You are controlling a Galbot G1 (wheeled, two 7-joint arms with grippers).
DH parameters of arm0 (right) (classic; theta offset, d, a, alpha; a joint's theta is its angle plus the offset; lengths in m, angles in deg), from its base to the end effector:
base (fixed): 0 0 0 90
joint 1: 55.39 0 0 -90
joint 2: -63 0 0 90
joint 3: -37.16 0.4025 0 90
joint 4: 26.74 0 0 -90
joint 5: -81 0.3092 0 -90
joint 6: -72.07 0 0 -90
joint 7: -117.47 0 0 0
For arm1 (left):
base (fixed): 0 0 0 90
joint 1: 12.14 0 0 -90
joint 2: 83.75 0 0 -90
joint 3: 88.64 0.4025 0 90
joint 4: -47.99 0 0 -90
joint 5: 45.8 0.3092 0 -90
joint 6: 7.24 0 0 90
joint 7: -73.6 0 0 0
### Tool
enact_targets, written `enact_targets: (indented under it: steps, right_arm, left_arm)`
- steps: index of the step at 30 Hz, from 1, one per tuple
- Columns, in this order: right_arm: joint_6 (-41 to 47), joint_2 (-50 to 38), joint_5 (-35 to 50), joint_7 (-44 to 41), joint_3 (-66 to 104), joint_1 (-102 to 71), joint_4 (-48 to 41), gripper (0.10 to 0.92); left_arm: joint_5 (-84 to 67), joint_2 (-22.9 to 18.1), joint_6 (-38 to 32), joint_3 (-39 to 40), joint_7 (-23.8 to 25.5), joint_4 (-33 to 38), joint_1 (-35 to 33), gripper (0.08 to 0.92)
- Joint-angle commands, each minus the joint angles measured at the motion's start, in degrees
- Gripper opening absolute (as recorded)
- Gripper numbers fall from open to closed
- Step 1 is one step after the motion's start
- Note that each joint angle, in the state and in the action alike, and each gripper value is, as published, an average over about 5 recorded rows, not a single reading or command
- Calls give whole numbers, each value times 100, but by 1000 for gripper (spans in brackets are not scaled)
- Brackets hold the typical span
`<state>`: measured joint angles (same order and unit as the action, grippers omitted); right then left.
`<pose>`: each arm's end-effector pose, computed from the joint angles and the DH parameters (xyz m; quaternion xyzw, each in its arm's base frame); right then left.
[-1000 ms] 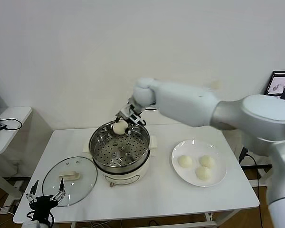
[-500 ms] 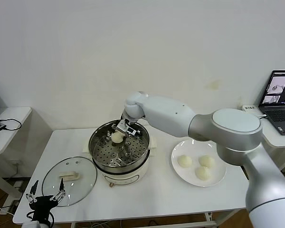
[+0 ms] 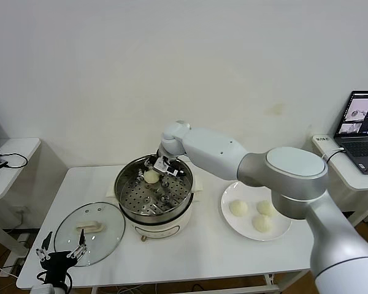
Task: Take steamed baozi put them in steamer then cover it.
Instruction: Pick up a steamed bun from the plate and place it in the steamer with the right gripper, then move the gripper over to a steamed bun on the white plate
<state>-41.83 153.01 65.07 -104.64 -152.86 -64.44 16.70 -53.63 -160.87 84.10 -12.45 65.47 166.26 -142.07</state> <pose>0.6133 0.2095 -0.1352 -0.5930 0.2571 -0.7600 0.0677 0.0519 0.1204 -0.3500 0.1135 -0.9847 -0.0978 0.0890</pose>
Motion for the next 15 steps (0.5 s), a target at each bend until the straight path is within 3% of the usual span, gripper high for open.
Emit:
enact_targets:
  steps: [1, 7, 12, 15]
  right_arm:
    - [-104, 40, -218, 100, 47, 18, -51, 729]
    - [373, -154, 713, -353, 34, 561, 379, 818]
    - [1721, -888, 2155, -1137, -77, 1292, 1514, 823]
    - [2395, -1467, 2512, -1369, -150, 1614, 2261, 823]
  left_arm:
    - [2, -12, 1, -8, -1, 15, -24, 823]
    - [-3, -18, -1, -40, -2, 29, -62, 823]
    - [-10, -10, -1, -59, 0, 63, -90, 823]
    - [-8, 0, 1, -58, 1, 91, -102, 823]
